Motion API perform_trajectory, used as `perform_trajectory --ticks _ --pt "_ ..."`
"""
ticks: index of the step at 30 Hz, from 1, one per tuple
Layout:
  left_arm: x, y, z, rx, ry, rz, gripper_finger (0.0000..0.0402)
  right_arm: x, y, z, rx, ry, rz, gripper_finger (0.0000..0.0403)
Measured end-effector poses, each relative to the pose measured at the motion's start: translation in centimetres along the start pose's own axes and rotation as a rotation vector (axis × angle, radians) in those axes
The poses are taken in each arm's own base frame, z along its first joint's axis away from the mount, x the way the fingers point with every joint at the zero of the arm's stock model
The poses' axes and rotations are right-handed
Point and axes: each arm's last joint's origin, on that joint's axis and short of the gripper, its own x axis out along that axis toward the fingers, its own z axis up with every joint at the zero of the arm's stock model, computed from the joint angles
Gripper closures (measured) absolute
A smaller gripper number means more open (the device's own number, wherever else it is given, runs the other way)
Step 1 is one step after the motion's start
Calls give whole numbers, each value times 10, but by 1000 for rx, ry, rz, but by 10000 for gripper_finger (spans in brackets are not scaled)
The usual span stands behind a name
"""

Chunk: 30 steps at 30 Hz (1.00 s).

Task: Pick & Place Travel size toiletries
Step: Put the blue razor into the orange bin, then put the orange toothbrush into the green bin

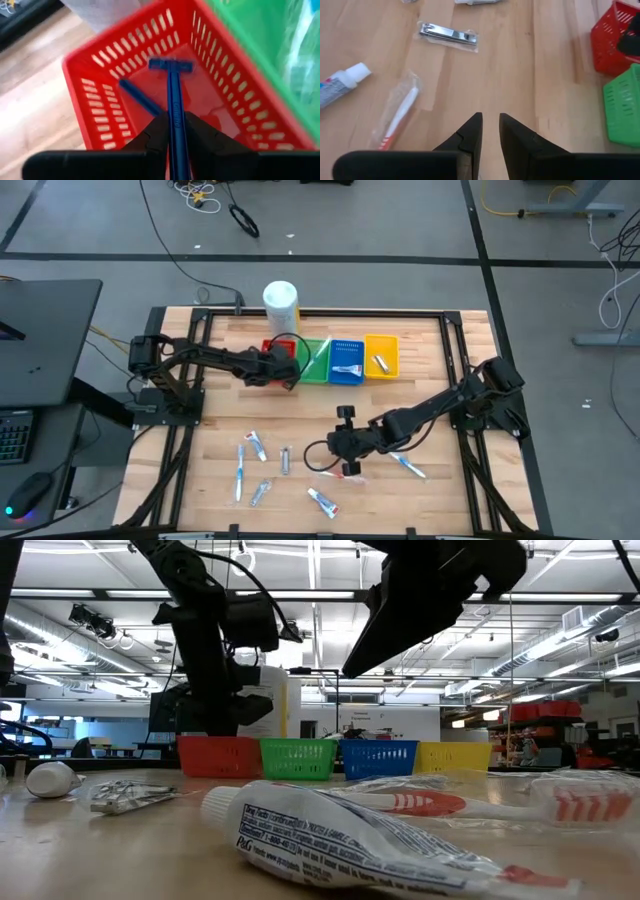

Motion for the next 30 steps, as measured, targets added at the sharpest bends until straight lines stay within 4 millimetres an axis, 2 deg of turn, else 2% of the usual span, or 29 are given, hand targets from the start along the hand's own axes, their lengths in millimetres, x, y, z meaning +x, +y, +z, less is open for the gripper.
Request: perform_trajectory --ticks 10,14,18,22,26,30 --pt "2 2 -4 80 15 2 274 4 -12 0 13 17 -6 331" --pt "-8 -4 7 102 0 -9 255 4 -11 -2 -17 33 11 331" --pt "-33 -14 24 122 -82 -58 252 4 -11 -2 -1 38 53 331" --pt "-70 -22 33 167 -188 -138 259 5 -14 -4 65 62 63 330" --pt "-104 -31 24 305 -262 -241 266 5 -16 -6 131 81 9 330" --pt "-127 -46 4 436 -283 -379 269 5 -13 -7 121 90 47 330"
